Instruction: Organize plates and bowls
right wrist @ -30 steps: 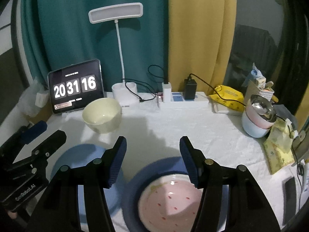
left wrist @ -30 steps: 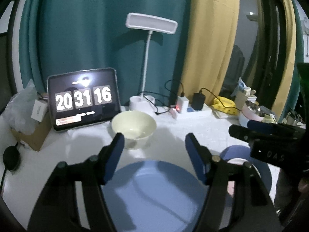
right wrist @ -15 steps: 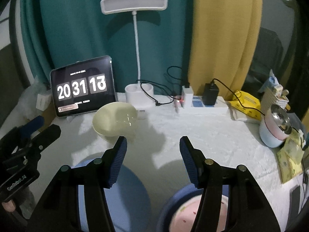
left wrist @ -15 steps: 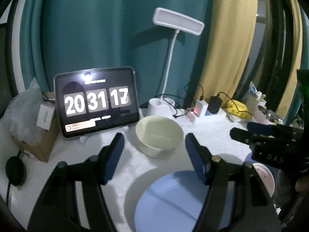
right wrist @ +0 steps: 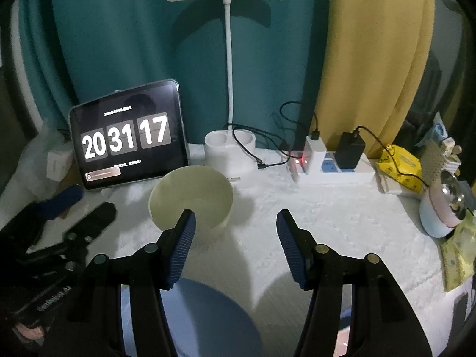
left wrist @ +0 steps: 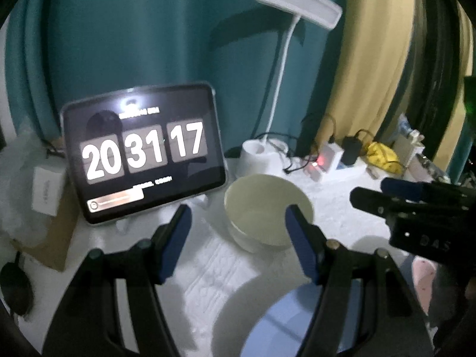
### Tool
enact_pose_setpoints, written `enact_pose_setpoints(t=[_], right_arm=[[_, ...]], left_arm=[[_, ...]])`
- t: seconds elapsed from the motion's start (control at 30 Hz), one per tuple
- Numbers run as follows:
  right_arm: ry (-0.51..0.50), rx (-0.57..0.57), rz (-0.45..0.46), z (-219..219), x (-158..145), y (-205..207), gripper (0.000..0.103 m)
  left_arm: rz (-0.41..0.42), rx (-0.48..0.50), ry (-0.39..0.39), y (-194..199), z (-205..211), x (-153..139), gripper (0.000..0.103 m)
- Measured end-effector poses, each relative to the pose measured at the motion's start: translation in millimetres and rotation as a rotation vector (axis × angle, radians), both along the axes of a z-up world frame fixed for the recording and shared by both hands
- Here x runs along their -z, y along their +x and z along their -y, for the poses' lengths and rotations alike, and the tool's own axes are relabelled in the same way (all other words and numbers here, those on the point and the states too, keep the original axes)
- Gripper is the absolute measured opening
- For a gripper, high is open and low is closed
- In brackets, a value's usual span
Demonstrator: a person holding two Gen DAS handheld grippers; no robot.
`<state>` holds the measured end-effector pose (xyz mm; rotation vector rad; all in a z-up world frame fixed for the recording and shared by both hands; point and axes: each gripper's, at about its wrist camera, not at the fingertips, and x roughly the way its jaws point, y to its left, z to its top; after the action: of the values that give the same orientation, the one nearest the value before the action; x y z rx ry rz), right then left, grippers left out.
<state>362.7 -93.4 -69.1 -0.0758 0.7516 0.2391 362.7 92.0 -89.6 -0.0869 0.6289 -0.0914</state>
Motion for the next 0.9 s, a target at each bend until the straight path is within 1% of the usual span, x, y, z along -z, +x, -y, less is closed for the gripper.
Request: enact_pose_setpoints(t=[0.1,0.27,0.47,0.5,0.53,0.6,0.67,0.7,0.77,0.83,0.9], right_arm=[[-0.009,0.021,-0.023,-7.5,12.0,15.2,0.060],[-0.016,0.030,-0.060,-15.8,30.2,36.3,0.059],[-0.005,0.067,-0.128,-16.2,53.4,59.9,0.056],[-0.003,0.073,-0.143,-16.1,56.9,62.7,0.053],[0.001,0.075,-0.157,-16.4,60.0,65.5,0.049],[0.005,0.077,-0.180,-17.0,66.5,69.7,0.047],[0.007,0.079,-0.199,-18.3,72.9,73.4,0.045],[0.009,0.080,-0.207,-19.2,76.7,75.1,0.043],[0.018,0.076,-0.207,-20.8,80.2,76.4,0.042],[0.024,0.069,-0.203,-24.4,83.4,78.2,0.035],[0.030,0.060,-0.205,-28.3,86.9,79.6,0.031]], left_arm=[[-0.008,0.003,-0.012,15.8,-1.2,8.2,0.066],[-0.045,-0.010,-0.016,39.6,-3.4,25.4,0.066],[-0.107,-0.013,-0.018,59.2,-6.7,51.5,0.064],[-0.122,-0.013,-0.020,62.2,-7.1,55.3,0.058],[-0.139,-0.013,-0.027,64.9,-8.6,59.1,0.057],[-0.147,-0.008,-0.041,67.8,-10.4,62.4,0.057],[-0.150,-0.001,-0.037,68.6,-10.0,62.3,0.055],[-0.150,0.003,-0.032,68.9,-8.8,62.2,0.054],[-0.155,0.014,-0.036,69.8,-7.3,63.0,0.051],[-0.157,0.024,-0.033,70.6,-6.0,62.7,0.047],[-0.159,0.039,-0.030,71.1,-3.9,63.3,0.042]])
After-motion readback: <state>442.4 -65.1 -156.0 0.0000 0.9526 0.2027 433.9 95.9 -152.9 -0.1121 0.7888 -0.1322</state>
